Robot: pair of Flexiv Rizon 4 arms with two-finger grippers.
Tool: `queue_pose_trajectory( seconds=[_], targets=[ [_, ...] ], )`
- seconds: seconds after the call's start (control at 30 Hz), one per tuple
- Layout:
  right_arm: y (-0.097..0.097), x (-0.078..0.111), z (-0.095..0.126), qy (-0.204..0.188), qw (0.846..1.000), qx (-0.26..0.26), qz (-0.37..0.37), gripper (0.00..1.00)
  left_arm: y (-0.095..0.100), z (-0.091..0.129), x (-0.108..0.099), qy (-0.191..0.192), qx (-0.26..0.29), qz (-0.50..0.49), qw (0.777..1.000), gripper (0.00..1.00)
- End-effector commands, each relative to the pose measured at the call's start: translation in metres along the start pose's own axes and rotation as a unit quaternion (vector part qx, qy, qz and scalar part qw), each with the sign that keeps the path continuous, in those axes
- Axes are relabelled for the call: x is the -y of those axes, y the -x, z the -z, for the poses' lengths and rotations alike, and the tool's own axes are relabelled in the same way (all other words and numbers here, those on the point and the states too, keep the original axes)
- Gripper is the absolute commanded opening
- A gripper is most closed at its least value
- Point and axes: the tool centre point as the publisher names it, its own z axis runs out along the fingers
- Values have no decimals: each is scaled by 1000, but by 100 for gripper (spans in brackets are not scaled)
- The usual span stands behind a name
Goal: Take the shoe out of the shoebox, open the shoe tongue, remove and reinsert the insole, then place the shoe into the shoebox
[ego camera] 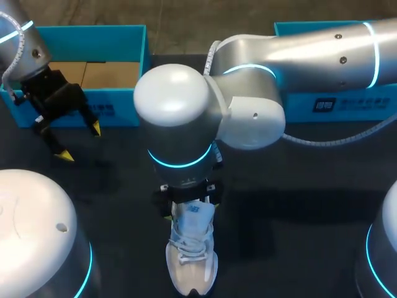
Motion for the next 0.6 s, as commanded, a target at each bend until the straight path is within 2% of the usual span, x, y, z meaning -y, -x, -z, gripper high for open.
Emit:
queue_pose_trajectory(
  seconds=[0.03,0.43,0.6],
  targets=[
    [-3,7,-1,11,986,5,-169,100,0,0,0,1,-1,0,1000,100],
    [10,24,13,20,981,9,-192,100,0,0,0,1,-1,0,1000,100],
    [5,31,20,26,982,2,-189,100,0,0,0,1,-1,0,1000,100]
  ],
)
